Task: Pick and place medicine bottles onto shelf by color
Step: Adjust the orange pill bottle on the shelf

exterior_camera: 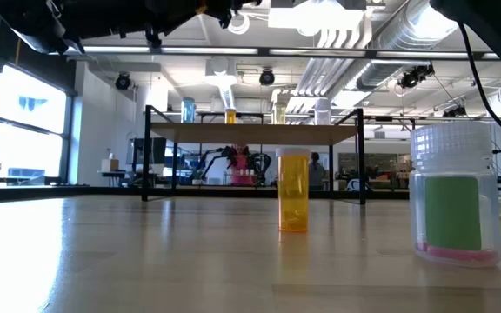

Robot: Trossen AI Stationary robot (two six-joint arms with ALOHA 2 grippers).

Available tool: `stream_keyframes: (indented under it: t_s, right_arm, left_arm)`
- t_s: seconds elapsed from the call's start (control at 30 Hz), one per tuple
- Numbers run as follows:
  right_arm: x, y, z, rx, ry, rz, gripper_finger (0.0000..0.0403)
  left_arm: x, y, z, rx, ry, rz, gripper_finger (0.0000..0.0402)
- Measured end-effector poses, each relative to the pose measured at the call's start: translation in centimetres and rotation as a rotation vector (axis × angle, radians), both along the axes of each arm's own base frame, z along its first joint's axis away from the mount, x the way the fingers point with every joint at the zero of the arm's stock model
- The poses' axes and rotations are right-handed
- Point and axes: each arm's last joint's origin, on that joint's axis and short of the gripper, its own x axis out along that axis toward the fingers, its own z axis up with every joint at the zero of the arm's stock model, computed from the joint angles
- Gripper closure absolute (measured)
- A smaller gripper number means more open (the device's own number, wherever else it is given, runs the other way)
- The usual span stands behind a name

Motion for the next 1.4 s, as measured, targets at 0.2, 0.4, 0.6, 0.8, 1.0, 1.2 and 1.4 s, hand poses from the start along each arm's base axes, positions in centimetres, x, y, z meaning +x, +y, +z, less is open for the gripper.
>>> stream_keyframes:
  t_s: [0.2,0.4,0.6,0.8,1.0,1.2,1.4]
  right_arm:
    - [-0.8,-0.8,-0.1,-0.024,0.061,-0.055,0.0230]
    - [-1.8,-1.9,0.2,-0.042,0.098,-0.127,0.0229]
    - [-2.8,-2.5,-0.2,-0.086,0.165,-0.111,0.0229]
    - [-3.0,-1.8,-1.0,-0.109,0.237,-0.065,0.0229]
    - [-2.2,-0.1,-2.7,-0.100,0.292,-0.003,0.0229]
    - [-1.3,1.5,-4.6,-0.119,0.330,0.058,0.0229]
    - [-0.5,2.7,-6.0,-0.135,0.331,0.084,0.0229]
  left_arm:
    - [0.0,0.3,-0.5,-0.020,0.052,0.101,0.0316]
    - [0.1,0.5,-1.4,-0.054,0.145,0.159,0.0316]
    - [0.4,0.5,-3.4,-0.202,0.294,0.113,0.0316]
    - [0.4,0.3,-4.9,-0.332,0.403,0.025,0.0316]
    - [0.5,-0.3,-5.6,-0.400,0.460,-0.052,0.0316]
    - [1.2,-1.2,-6.2,-0.391,0.498,-0.084,0.0316]
    - [1.6,-1.2,-6.7,-0.361,0.529,-0.042,0.0316]
